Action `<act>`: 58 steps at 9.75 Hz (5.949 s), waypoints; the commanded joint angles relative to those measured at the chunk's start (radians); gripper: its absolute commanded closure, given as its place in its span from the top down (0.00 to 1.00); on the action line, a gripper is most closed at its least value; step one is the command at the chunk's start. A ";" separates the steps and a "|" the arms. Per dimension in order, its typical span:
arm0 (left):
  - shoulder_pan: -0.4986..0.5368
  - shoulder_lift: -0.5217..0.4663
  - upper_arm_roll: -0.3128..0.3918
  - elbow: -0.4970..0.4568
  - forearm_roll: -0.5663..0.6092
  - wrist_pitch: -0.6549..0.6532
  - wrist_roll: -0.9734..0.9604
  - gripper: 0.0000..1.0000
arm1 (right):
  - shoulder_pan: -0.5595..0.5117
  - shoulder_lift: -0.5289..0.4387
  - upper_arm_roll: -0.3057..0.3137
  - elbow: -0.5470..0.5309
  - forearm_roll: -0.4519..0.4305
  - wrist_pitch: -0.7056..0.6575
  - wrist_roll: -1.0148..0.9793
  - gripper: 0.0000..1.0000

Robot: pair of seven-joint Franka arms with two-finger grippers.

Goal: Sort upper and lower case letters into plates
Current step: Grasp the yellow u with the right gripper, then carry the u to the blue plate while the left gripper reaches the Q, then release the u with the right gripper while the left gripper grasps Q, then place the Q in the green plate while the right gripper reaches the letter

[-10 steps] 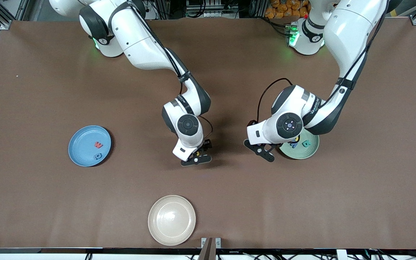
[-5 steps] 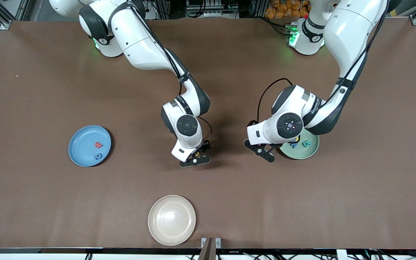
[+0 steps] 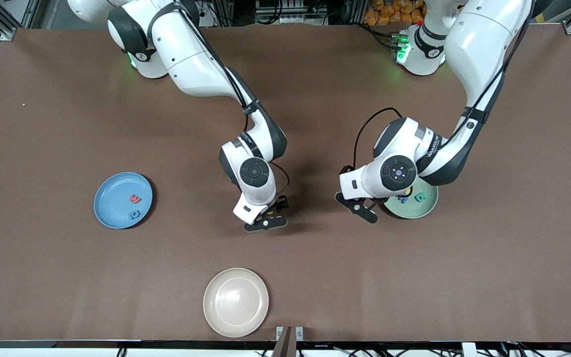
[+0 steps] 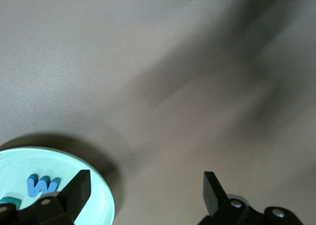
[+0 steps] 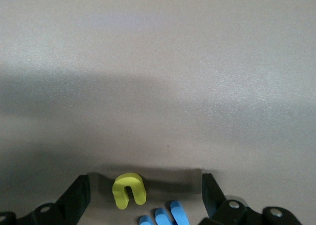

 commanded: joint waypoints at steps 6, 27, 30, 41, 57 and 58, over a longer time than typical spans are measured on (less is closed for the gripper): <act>-0.008 0.010 -0.008 0.012 -0.008 0.182 0.000 1.00 | 0.016 0.008 0.008 0.010 -0.002 -0.002 0.099 0.00; -0.695 0.303 0.334 0.166 0.131 0.782 -0.374 1.00 | -0.376 -0.480 -0.240 -0.674 -0.007 0.065 -0.763 1.00; -0.699 0.322 0.342 0.173 0.131 0.792 -0.378 1.00 | -0.377 -0.477 -0.240 -0.674 -0.007 0.069 -0.763 1.00; -0.693 0.336 0.356 0.161 0.137 0.790 -0.375 0.58 | -0.367 -0.471 -0.240 -0.666 -0.007 0.065 -0.762 1.00; -0.547 0.184 0.299 0.147 0.125 0.372 -0.125 0.10 | -0.282 -0.442 -0.101 -0.567 -0.002 0.067 -0.264 1.00; -0.494 0.155 0.269 0.123 0.125 0.312 -0.085 0.10 | -0.237 -0.424 -0.099 -0.539 -0.002 0.065 -0.142 1.00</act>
